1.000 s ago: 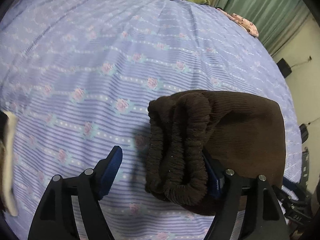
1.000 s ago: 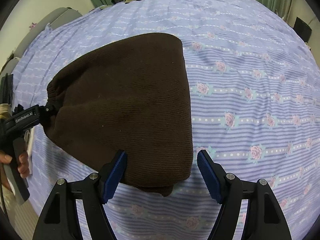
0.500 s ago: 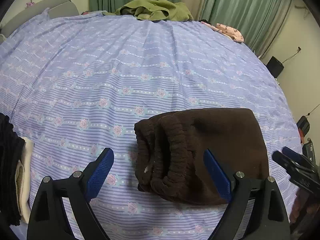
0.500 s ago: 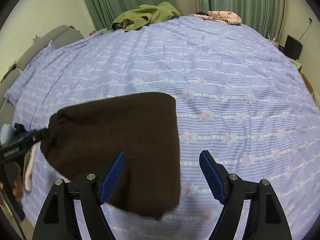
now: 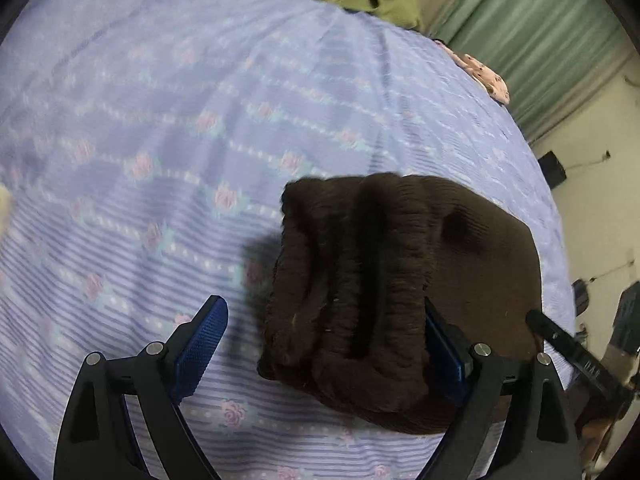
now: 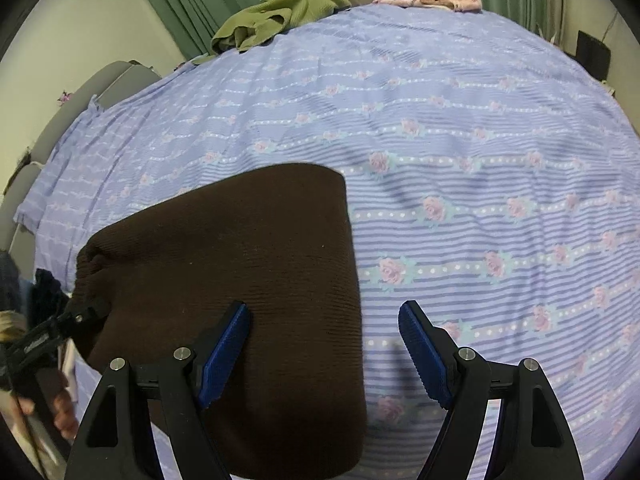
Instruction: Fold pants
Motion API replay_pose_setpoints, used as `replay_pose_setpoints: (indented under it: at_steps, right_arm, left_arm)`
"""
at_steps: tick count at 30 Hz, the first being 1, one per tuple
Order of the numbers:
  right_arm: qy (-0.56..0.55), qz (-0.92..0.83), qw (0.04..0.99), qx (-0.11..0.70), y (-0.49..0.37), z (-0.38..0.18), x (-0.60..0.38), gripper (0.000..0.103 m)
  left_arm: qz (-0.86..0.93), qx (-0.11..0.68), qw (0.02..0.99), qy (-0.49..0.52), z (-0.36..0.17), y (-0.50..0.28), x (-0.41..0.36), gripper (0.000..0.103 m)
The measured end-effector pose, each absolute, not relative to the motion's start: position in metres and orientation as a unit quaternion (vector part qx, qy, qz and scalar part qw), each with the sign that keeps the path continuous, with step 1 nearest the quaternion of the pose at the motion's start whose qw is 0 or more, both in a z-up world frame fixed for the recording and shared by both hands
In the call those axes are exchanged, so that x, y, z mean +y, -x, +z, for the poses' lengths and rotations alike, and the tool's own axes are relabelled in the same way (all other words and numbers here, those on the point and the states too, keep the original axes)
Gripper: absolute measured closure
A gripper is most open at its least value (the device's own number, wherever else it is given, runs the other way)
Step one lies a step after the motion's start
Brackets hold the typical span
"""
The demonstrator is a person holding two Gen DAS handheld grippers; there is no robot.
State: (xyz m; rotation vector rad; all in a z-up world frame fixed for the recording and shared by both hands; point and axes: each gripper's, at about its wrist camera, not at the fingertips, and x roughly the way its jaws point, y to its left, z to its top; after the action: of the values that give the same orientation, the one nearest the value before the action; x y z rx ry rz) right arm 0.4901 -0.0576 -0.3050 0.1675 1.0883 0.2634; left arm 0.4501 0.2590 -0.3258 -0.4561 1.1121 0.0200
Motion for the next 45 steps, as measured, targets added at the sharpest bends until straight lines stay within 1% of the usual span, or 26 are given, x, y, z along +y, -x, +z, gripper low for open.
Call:
replay_pose_setpoints:
  at_steps: [3, 9, 14, 16, 17, 18, 19, 20, 21, 23, 24, 26, 29, 34, 41, 45]
  right_arm:
    - [-0.061, 0.130, 0.847, 0.513, -0.489, -0.312, -0.050, 0.025]
    - [-0.074, 0.131, 0.839, 0.524, -0.496, -0.335, -0.051, 0.025]
    - [-0.067, 0.133, 0.837, 0.526, -0.504, -0.349, -0.048, 0.018]
    - [-0.072, 0.140, 0.833, 0.530, -0.509, -0.354, -0.047, 0.018]
    - [-0.076, 0.143, 0.831, 0.532, -0.512, -0.355, -0.046, 0.019]
    - [-0.081, 0.147, 0.827, 0.537, -0.514, -0.356, -0.046, 0.021]
    - [-0.089, 0.156, 0.822, 0.540, -0.516, -0.355, -0.045, 0.033]
    - [-0.094, 0.162, 0.819, 0.542, -0.517, -0.353, -0.044, 0.036]
    - [-0.095, 0.164, 0.818, 0.543, -0.517, -0.350, -0.042, 0.040]
    - [-0.095, 0.170, 0.818, 0.541, -0.515, -0.343, -0.041, 0.055]
    - [-0.094, 0.172, 0.820, 0.538, -0.513, -0.339, -0.040, 0.057]
    - [-0.090, 0.171, 0.824, 0.533, -0.508, -0.328, -0.039, 0.065]
    - [-0.086, 0.171, 0.833, 0.519, -0.497, -0.305, -0.041, 0.069]
    - [-0.087, 0.168, 0.850, 0.491, -0.463, -0.255, -0.050, 0.069]
    - [-0.086, 0.159, 0.874, 0.450, -0.387, -0.166, -0.054, 0.069]
    - [-0.082, 0.146, 0.893, 0.417, -0.333, -0.118, -0.052, 0.069]
  left_arm:
    - [0.009, 0.524, 0.818, 0.236, -0.338, -0.452, 0.262, 0.009]
    - [-0.005, 0.519, 0.794, 0.317, -0.366, -0.454, 0.267, 0.009]
    - [-0.013, 0.509, 0.775, 0.373, -0.382, -0.448, 0.271, 0.010]
    - [-0.019, 0.508, 0.764, 0.396, -0.386, -0.447, 0.272, 0.019]
    - [-0.015, 0.510, 0.758, 0.406, -0.386, -0.446, 0.272, 0.021]
    - [-0.012, 0.512, 0.755, 0.410, -0.383, -0.446, 0.273, 0.027]
    - [-0.010, 0.514, 0.756, 0.405, -0.378, -0.446, 0.271, 0.034]
    - [-0.010, 0.517, 0.756, 0.402, -0.374, -0.448, 0.270, 0.038]
    - [-0.009, 0.518, 0.757, 0.398, -0.369, -0.450, 0.268, 0.044]
    - [-0.006, 0.521, 0.766, 0.377, -0.357, -0.452, 0.264, 0.050]
    - [-0.004, 0.522, 0.771, 0.365, -0.351, -0.452, 0.261, 0.052]
    - [0.000, 0.521, 0.784, 0.337, -0.337, -0.451, 0.253, 0.055]
    - [-0.005, 0.509, 0.807, 0.300, -0.308, -0.443, 0.243, 0.057]
    - [-0.027, 0.478, 0.837, 0.266, -0.247, -0.410, 0.232, 0.058]
    - [-0.050, 0.446, 0.860, 0.242, -0.156, -0.354, 0.224, 0.058]
    - [-0.068, 0.423, 0.874, 0.230, -0.113, -0.313, 0.220, 0.058]
